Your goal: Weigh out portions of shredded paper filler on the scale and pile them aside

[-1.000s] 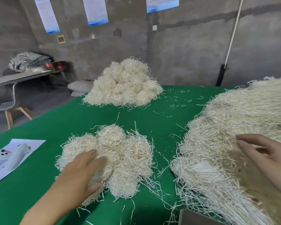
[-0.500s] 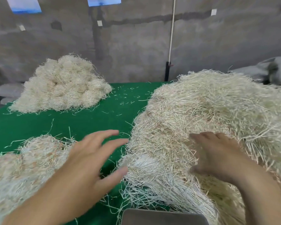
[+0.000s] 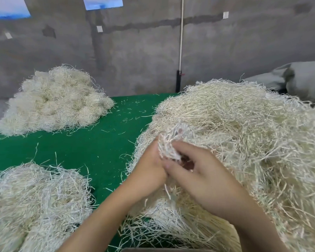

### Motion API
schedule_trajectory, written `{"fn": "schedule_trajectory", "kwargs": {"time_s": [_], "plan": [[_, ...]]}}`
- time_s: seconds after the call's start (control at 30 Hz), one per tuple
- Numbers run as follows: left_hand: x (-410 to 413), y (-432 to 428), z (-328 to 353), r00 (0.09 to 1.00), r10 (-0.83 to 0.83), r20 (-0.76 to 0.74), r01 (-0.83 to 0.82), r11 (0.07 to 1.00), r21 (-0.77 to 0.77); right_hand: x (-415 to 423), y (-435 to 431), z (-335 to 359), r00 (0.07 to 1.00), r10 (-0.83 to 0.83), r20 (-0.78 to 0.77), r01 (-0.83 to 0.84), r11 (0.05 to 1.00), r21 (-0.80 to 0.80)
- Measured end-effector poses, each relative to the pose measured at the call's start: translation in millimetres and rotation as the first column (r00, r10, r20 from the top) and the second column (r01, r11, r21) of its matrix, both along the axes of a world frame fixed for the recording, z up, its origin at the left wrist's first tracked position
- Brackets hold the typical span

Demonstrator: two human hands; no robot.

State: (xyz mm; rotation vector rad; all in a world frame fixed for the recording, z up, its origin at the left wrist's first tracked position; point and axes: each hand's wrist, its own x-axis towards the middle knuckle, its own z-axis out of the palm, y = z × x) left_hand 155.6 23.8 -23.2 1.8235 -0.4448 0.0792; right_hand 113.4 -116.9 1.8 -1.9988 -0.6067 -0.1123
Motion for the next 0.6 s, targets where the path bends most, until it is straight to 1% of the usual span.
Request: {"fn": "schedule_trajectory", "kwargs": {"time_s": [0.07, 0.13, 0.17, 0.23, 0.27, 0.33, 0.37, 0.4, 0.47, 0.5, 0.57, 0.6], "plan": [[-5, 8, -1, 0.999, 0.042, 0.027, -0.042, 0.999, 0.012, -3, -6, 0, 0.999, 0.044, 0.025, -0.042, 0.997, -0.065], [-9, 17, -4, 0.991, 0.135, 0.003, -0.135, 0.990, 0.026, -5, -18, 6, 0.994, -0.019, 0.103, 0.032, 0.992, -0.120], [-11, 19, -4, 0.977, 0.214, -0.019, -0.214, 0.977, 0.012, -5, -25, 6, 0.983, -0.071, 0.167, 0.098, 0.983, -0.158], [-8, 24, -5, 0.915, 0.392, -0.092, -0.396, 0.918, -0.032, 2, -34, 2, 0.961, -0.124, 0.246, 0.193, 0.940, -0.280], [-9, 26, -3, 0.892, 0.432, -0.131, -0.444, 0.893, -0.077, 8, -37, -2, 0.961, -0.126, 0.247, 0.212, 0.908, -0.362], [-13, 30, 1, 0.892, 0.432, -0.131, -0.450, 0.874, -0.184, 22, -39, -16, 0.975, -0.105, 0.195, 0.192, 0.836, -0.514], [-16, 32, 5, 0.890, 0.441, -0.113, -0.455, 0.865, -0.210, 29, -39, -22, 0.980, -0.101, 0.169, 0.179, 0.818, -0.547], [-21, 33, 9, 0.890, 0.445, -0.095, -0.455, 0.863, -0.220, 35, -39, -27, 0.982, -0.108, 0.152, 0.175, 0.818, -0.548], [-26, 40, 13, 0.886, 0.458, -0.065, -0.457, 0.845, -0.279, 44, -42, -33, 0.979, -0.168, 0.118, 0.204, 0.845, -0.495], [-28, 46, 16, 0.879, 0.473, -0.063, -0.463, 0.814, -0.351, 47, -46, -35, 0.971, -0.213, 0.107, 0.238, 0.844, -0.480], [-26, 61, 23, 0.863, 0.494, -0.103, -0.468, 0.708, -0.530, 51, -54, -37, 0.944, -0.317, 0.094, 0.320, 0.804, -0.501], [-25, 69, 27, 0.858, 0.504, -0.095, -0.453, 0.658, -0.602, 52, -58, -36, 0.931, -0.360, 0.060, 0.336, 0.783, -0.523]]}}
